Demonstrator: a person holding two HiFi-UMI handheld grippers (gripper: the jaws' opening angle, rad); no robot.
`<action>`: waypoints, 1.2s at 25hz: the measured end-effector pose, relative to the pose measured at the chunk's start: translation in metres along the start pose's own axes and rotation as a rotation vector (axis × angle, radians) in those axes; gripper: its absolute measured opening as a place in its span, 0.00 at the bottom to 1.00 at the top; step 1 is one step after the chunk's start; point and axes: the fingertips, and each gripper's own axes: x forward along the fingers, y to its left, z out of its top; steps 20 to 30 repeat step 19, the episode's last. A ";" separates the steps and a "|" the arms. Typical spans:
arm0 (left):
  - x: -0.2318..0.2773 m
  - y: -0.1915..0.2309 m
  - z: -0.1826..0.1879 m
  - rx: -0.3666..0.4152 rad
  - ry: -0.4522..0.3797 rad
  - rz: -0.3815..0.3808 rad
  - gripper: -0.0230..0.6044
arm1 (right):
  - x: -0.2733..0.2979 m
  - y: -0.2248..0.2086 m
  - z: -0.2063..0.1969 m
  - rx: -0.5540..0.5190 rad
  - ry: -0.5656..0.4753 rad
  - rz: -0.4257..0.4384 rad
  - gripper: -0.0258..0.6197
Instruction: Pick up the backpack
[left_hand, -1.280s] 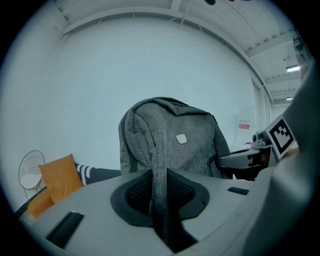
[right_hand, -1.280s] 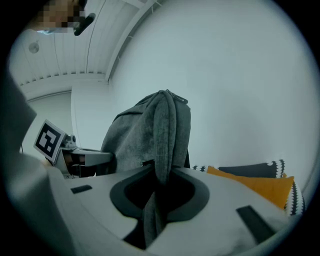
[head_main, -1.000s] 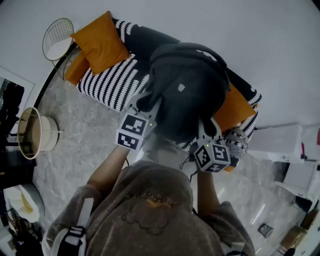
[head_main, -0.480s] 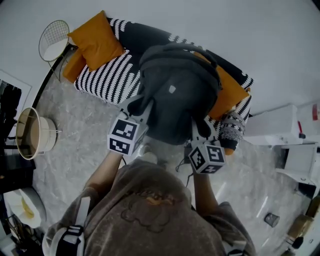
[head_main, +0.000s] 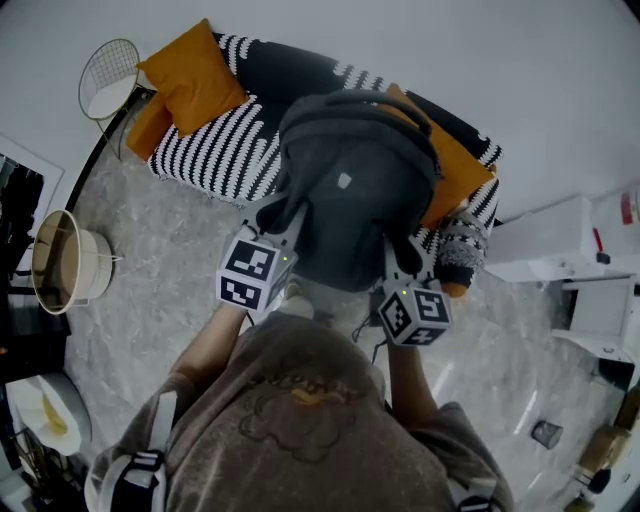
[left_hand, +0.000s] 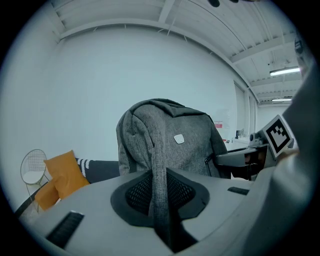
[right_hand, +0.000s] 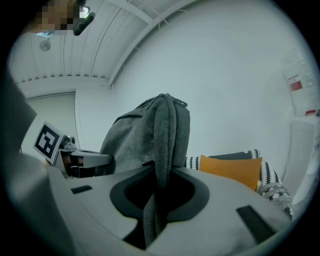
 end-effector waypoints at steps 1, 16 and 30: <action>-0.002 -0.001 -0.001 0.000 0.001 0.001 0.13 | -0.002 0.001 -0.001 0.000 0.000 0.001 0.13; -0.006 -0.002 -0.005 0.003 0.017 0.020 0.13 | -0.001 0.002 -0.003 -0.001 0.010 0.022 0.13; -0.005 -0.001 -0.006 0.001 0.023 0.022 0.13 | 0.000 0.002 -0.004 -0.001 0.014 0.026 0.13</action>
